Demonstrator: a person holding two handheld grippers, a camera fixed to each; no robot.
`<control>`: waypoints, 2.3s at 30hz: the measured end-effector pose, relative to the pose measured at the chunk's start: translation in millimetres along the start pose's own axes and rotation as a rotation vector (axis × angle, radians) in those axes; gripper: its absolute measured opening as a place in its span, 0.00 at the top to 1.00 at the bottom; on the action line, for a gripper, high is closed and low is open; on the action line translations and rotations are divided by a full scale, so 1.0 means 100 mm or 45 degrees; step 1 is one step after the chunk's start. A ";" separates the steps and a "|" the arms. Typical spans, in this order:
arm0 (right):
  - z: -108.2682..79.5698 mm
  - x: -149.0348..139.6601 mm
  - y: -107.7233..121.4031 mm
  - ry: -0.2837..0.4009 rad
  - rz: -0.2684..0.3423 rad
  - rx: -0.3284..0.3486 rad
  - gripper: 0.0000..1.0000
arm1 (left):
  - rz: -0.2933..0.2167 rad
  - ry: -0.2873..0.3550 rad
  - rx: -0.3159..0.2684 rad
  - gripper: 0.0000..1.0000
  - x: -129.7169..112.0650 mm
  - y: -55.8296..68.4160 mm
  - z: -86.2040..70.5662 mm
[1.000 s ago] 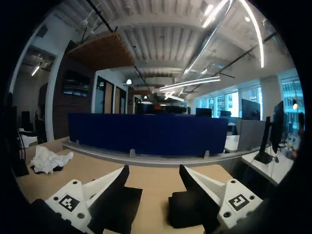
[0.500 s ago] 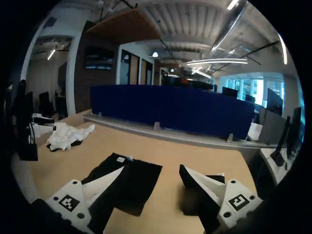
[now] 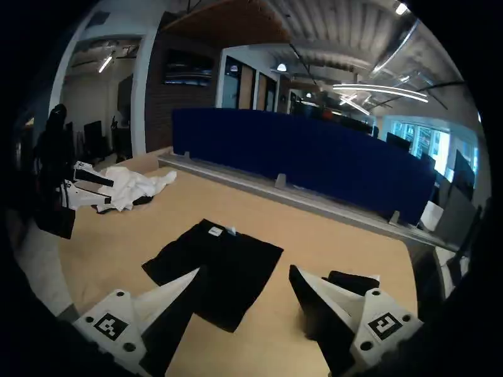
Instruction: Fold towel
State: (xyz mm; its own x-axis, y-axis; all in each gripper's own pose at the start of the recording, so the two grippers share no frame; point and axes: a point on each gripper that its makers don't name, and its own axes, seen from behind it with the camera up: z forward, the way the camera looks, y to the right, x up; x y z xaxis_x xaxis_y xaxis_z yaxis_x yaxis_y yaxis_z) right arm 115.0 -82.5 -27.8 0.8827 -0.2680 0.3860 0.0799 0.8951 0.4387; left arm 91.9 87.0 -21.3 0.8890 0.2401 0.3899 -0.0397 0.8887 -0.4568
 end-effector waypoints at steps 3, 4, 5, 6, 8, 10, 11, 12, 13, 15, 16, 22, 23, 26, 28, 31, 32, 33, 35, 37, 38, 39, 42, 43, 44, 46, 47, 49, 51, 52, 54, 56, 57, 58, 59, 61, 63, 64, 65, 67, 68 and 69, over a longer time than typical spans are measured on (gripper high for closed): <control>0.05 -0.06 -0.01 -0.016 -0.005 0.009 0.00 | 0.008 -0.017 -0.012 0.07 -0.09 0.04 0.05; 0.08 -0.09 -0.01 -0.023 -0.009 0.012 0.00 | 0.008 -0.023 -0.019 0.07 -0.12 0.05 0.07; 0.10 -0.12 -0.02 -0.028 -0.013 0.014 0.00 | 0.008 -0.029 -0.024 0.07 -0.15 0.07 0.09; 0.12 -0.15 -0.02 -0.035 -0.015 0.017 0.00 | 0.008 -0.035 -0.028 0.07 -0.18 0.08 0.11; 0.16 -0.22 -0.04 -0.049 -0.021 0.024 0.00 | 0.006 -0.046 -0.036 0.07 -0.25 0.11 0.16; 0.21 -0.30 -0.06 -0.059 -0.022 0.032 0.00 | 0.013 -0.061 -0.046 0.07 -0.34 0.14 0.21; 0.24 -0.33 -0.07 -0.064 -0.023 0.036 0.00 | 0.016 -0.069 -0.051 0.07 -0.38 0.16 0.24; 0.26 -0.37 -0.09 -0.069 -0.021 0.042 0.00 | 0.021 -0.075 -0.057 0.07 -0.42 0.18 0.27; 0.29 -0.41 -0.10 -0.073 -0.019 0.050 0.00 | 0.027 -0.082 -0.063 0.07 -0.46 0.19 0.30; 0.33 -0.47 -0.13 -0.083 -0.014 0.060 0.00 | 0.035 -0.095 -0.073 0.07 -0.54 0.22 0.35; 0.36 -0.51 -0.13 -0.089 -0.011 0.064 0.00 | 0.037 -0.103 -0.077 0.07 -0.58 0.23 0.39; 0.49 -0.69 -0.15 -0.115 -0.012 0.077 0.00 | 0.034 -0.152 -0.098 0.07 -0.82 0.29 0.58; 0.51 -0.72 -0.16 -0.122 -0.013 0.079 0.00 | 0.035 -0.160 -0.101 0.07 -0.85 0.29 0.61; 0.57 -0.84 -0.16 -0.144 -0.015 0.083 0.00 | 0.042 -0.184 -0.112 0.07 -0.96 0.33 0.70; 0.61 -0.91 -0.17 -0.157 -0.015 0.086 0.00 | 0.045 -0.208 -0.126 0.07 -1.05 0.36 0.73; 0.67 -1.04 -0.18 -0.181 -0.015 0.094 0.00 | 0.046 -0.244 -0.153 0.07 -1.17 0.42 0.78; 0.69 -1.08 -0.19 -0.190 -0.015 0.096 0.00 | 0.047 -0.256 -0.162 0.07 -1.21 0.43 0.79; 0.70 -1.13 -0.20 -0.200 -0.016 0.100 0.00 | 0.049 -0.266 -0.168 0.07 -1.25 0.44 0.81; 0.73 -1.23 -0.21 -0.223 -0.020 0.107 0.00 | 0.055 -0.287 -0.179 0.07 -1.32 0.46 0.84; 0.77 -1.33 -0.23 -0.246 -0.023 0.114 0.00 | 0.064 -0.305 -0.182 0.07 -1.39 0.46 0.87; 0.78 -1.37 -0.23 -0.257 -0.025 0.117 0.00 | 0.068 -0.314 -0.183 0.07 -1.42 0.46 0.89; 0.80 -1.42 -0.24 -0.266 -0.024 0.118 0.00 | 0.070 -0.321 -0.184 0.07 -1.45 0.46 0.90; 0.84 -1.53 -0.26 -0.290 -0.019 0.122 0.00 | 0.074 -0.341 -0.189 0.07 -1.52 0.46 0.94; 0.85 -1.57 -0.26 -0.296 -0.016 0.122 0.00 | 0.075 -0.347 -0.191 0.07 -1.54 0.46 0.95; 0.86 -1.60 -0.26 -0.302 -0.013 0.123 0.00 | 0.075 -0.352 -0.193 0.07 -1.56 0.46 0.96; 0.88 -1.66 -0.27 -0.313 -0.009 0.124 0.00 | 0.078 -0.363 -0.200 0.07 -1.59 0.47 0.97; 0.89 -1.68 -0.27 -0.318 -0.008 0.125 0.00 | 0.079 -0.369 -0.204 0.07 -1.61 0.48 0.98; 0.91 -1.74 -0.27 -0.331 -0.009 0.126 0.00 | 0.086 -0.381 -0.219 0.07 -1.65 0.51 1.00; 0.92 -1.78 -0.27 -0.343 -0.012 0.129 0.00 | 0.091 -0.393 -0.235 0.07 -1.68 0.55 1.02; 0.93 -1.81 -0.27 -0.350 -0.014 0.130 0.00 | 0.093 -0.401 -0.245 0.07 -1.70 0.57 1.03; 0.94 -1.85 -0.27 -0.360 -0.016 0.132 0.00 | 0.093 -0.415 -0.259 0.07 -1.73 0.60 1.04; 0.94 -1.89 -0.27 -0.370 -0.018 0.134 0.00 | 0.088 -0.432 -0.267 0.07 -1.76 0.63 1.06; 0.95 -1.91 -0.27 -0.376 -0.017 0.135 0.00 | 0.084 -0.439 -0.268 0.07 -1.77 0.63 1.07; 0.95 -1.93 -0.26 -0.382 -0.014 0.135 0.00 | 0.079 -0.448 -0.268 0.08 -1.78 0.64 1.08; 0.95 -1.95 -0.26 -0.388 -0.012 0.136 0.01 | 0.074 -0.456 -0.268 0.08 -1.79 0.64 1.09; 0.96 -1.99 -0.27 -0.399 -0.004 0.139 0.04 | 0.070 -0.471 -0.267 0.09 -1.82 0.65 1.09; 0.96 -2.03 -0.27 -0.410 0.001 0.141 0.09 | 0.073 -0.482 -0.266 0.10 -1.85 0.65 1.09; 0.96 -2.04 -0.27 -0.416 0.003 0.141 0.12 | 0.080 -0.487 -0.265 0.11 -1.86 0.65 1.09; 0.97 -2.06 -0.28 -0.421 0.004 0.140 0.15 | 0.086 -0.492 -0.265 0.12 -1.88 0.65 1.09; 0.97 -2.10 -0.28 -0.435 0.001 0.144 0.19 | 0.099 -0.499 -0.262 0.14 -1.89 0.66 1.08; 0.97 -2.12 -0.29 -0.442 -0.001 0.146 0.21 | 0.104 -0.502 -0.260 0.16 -1.90 0.67 1.08; 0.98 -2.12 -0.29 -0.445 -0.003 0.150 0.23 | 0.107 -0.504 -0.258 0.18 -1.90 0.67 1.08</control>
State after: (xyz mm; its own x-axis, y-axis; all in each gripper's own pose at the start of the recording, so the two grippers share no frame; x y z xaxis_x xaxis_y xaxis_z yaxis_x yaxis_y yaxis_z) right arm -120.0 -86.6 -43.5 0.6694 -0.3936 0.6301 0.0100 0.8528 0.5221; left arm -129.0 143.4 -39.8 0.6419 0.4740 0.6027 0.0208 0.7750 -0.6316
